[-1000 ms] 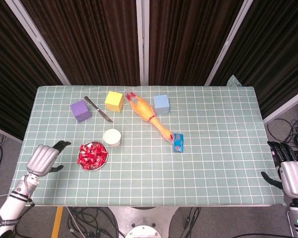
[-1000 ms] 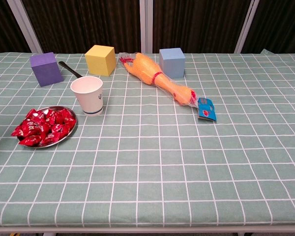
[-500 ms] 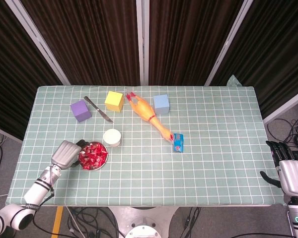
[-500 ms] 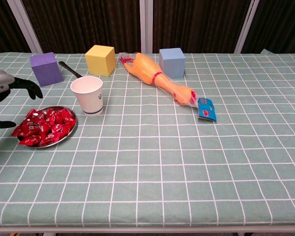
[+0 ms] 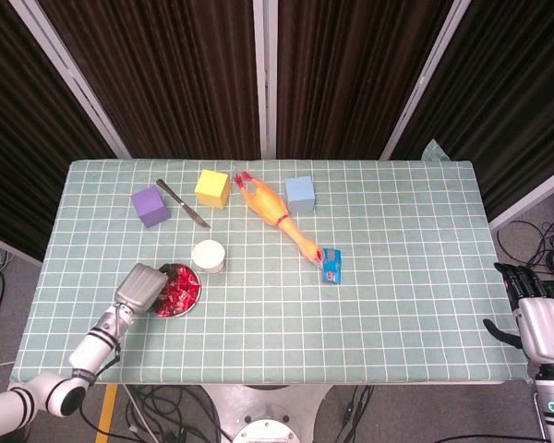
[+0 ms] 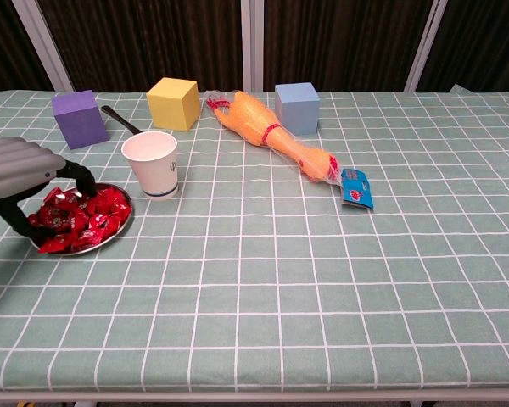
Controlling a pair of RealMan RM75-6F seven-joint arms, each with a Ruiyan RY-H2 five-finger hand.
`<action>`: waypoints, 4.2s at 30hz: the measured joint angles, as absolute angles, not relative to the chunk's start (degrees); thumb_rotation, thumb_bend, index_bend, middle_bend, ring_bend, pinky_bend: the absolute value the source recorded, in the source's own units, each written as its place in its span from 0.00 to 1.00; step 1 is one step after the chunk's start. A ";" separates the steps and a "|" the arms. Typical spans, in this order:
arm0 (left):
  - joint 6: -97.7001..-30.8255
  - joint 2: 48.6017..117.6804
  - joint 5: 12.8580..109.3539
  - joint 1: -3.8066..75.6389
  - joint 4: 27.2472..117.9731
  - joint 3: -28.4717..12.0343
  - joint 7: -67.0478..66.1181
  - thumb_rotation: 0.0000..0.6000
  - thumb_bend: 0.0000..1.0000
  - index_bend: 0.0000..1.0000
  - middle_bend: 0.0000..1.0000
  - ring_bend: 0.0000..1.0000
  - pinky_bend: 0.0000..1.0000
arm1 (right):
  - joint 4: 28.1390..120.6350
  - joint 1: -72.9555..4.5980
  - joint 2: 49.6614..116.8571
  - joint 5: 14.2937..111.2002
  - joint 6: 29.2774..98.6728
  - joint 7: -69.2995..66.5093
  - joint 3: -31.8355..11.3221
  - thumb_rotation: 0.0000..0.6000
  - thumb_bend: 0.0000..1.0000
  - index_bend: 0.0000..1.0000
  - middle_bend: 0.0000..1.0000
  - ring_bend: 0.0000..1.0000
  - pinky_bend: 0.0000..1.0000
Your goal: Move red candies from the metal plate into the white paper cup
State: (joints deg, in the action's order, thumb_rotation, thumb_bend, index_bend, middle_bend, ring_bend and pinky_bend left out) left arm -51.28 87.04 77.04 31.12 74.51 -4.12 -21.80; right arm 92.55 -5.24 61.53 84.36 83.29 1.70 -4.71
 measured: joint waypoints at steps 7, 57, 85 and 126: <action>-51.76 88.74 75.98 31.59 72.78 -4.33 -20.36 1.00 0.34 0.54 0.54 0.86 1.00 | 92.47 -5.33 61.51 84.20 83.03 1.41 -4.66 1.00 0.10 0.12 0.15 0.11 0.29; -50.67 88.80 68.19 43.71 78.75 -12.60 -18.86 1.00 0.35 0.43 0.46 0.87 1.00 | 92.59 -5.09 60.68 83.17 83.26 0.77 -4.93 1.00 0.13 0.12 0.14 0.11 0.30; -64.66 79.74 84.52 30.11 89.72 2.28 -17.66 1.00 0.23 0.36 0.37 0.82 1.00 | 92.57 -5.38 60.88 85.62 84.30 -0.49 -4.72 1.00 0.15 0.12 0.14 0.11 0.31; -57.53 89.15 70.77 30.74 79.03 -0.68 -28.67 1.00 0.32 0.54 0.53 0.84 1.00 | 93.26 -5.31 60.33 84.76 83.36 -0.22 -4.41 1.00 0.16 0.12 0.14 0.11 0.33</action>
